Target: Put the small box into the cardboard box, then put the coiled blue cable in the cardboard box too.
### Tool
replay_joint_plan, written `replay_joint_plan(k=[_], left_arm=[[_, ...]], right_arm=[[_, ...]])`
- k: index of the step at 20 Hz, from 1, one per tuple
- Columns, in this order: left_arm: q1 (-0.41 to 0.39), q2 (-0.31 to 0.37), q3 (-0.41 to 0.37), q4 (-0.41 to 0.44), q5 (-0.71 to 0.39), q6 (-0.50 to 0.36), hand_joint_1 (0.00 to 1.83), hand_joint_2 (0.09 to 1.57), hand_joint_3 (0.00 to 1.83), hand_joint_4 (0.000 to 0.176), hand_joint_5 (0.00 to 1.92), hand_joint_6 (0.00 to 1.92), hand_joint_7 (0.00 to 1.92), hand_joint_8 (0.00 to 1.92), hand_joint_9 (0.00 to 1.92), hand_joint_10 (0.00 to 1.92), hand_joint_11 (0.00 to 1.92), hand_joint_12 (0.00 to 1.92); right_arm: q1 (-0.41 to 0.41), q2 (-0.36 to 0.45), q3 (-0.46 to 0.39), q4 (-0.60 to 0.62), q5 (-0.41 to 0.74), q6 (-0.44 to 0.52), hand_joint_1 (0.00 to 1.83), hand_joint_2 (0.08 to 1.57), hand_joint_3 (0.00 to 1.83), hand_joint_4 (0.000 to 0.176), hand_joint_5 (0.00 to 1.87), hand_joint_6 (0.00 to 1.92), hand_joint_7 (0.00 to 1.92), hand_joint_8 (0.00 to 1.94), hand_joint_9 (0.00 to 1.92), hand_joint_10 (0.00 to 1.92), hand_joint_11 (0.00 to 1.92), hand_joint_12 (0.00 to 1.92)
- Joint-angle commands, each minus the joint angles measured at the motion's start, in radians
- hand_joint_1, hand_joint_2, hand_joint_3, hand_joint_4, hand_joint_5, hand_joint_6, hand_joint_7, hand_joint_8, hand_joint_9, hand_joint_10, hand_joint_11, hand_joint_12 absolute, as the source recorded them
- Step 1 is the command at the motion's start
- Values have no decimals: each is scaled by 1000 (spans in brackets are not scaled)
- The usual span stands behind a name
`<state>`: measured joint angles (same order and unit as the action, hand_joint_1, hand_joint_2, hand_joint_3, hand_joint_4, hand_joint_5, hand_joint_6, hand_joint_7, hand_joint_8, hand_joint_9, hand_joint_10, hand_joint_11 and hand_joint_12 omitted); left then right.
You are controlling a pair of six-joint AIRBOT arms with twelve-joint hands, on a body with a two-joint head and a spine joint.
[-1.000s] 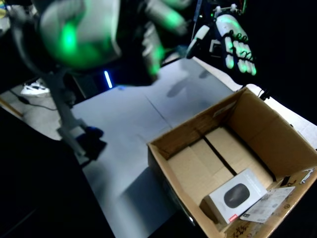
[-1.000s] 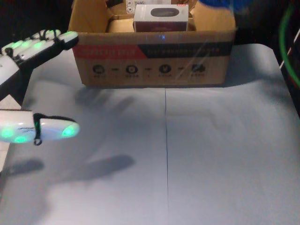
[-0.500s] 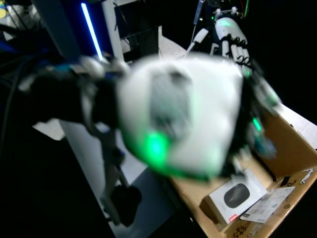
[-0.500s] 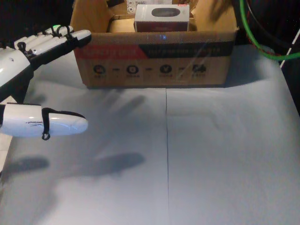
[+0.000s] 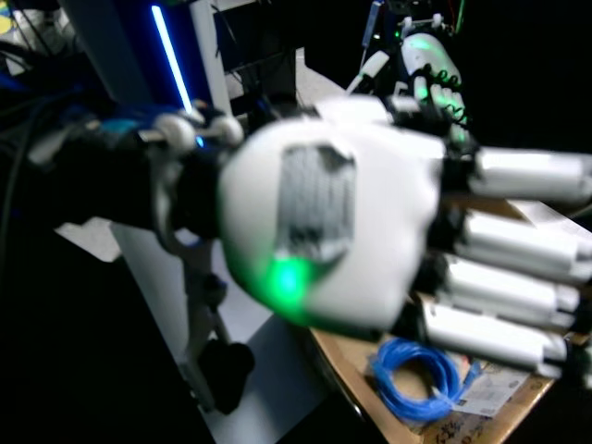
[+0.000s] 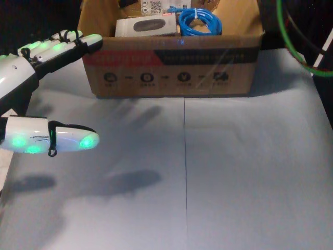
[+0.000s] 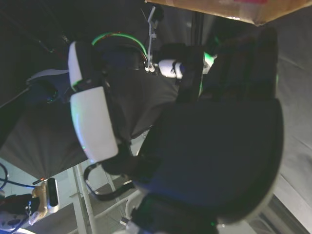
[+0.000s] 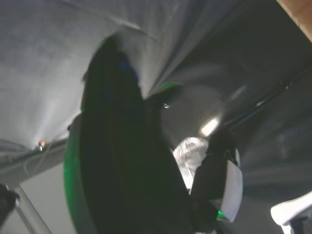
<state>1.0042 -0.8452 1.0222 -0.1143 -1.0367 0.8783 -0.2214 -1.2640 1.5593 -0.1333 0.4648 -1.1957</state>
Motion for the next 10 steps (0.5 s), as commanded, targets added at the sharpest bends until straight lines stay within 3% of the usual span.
replay_joint_plan(k=[1, 3, 6, 8, 9, 10], left_arm=[[-12, 0, 3, -11, -128, -5, 501, 845, 0, 176, 94, 5, 50, 5, 22, 4, 79, 26], [-12, 3, 3, -18, -139, -5, 475, 846, 0, 176, 71, 0, 35, 0, 11, 0, 70, 23], [-9, 19, -3, -32, -164, -5, 583, 871, 8, 176, 36, 0, 0, 0, 0, 0, 60, 18], [0, 40, -14, -40, -186, -5, 601, 875, 6, 176, 24, 0, 0, 0, 0, 0, 56, 15], [15, 54, -23, -51, -206, -3, 577, 873, 4, 159, 12, 0, 0, 0, 0, 0, 49, 11], [38, 72, -37, -70, -239, 7, 579, 878, 6, 156, 6, 0, 0, 0, 0, 0, 29, 2]], right_arm=[[15, 26, -23, 9, 148, 2, 363, 965, 0, 176, 0, 0, 0, 0, 0, 0, 0, 0], [-13, 76, -82, 8, 200, 2, 393, 954, 0, 176, 0, 0, 0, 0, 0, 0, 0, 0], [-105, 187, -206, 11, 341, 3, 450, 950, 0, 176, 0, 0, 0, 0, 0, 0, 0, 0], [-198, 270, -293, 51, 451, 3, 418, 910, 0, 176, 9, 3, 0, 0, 0, 0, 0, 0], [-262, 308, -342, 86, 518, 3, 502, 912, 0, 176, 21, 6, 0, 0, 0, 0, 39, 18], [-333, 341, -382, 119, 581, 3, 516, 906, 0, 176, 14, 2, 0, 0, 0, 0, 75, 35]])
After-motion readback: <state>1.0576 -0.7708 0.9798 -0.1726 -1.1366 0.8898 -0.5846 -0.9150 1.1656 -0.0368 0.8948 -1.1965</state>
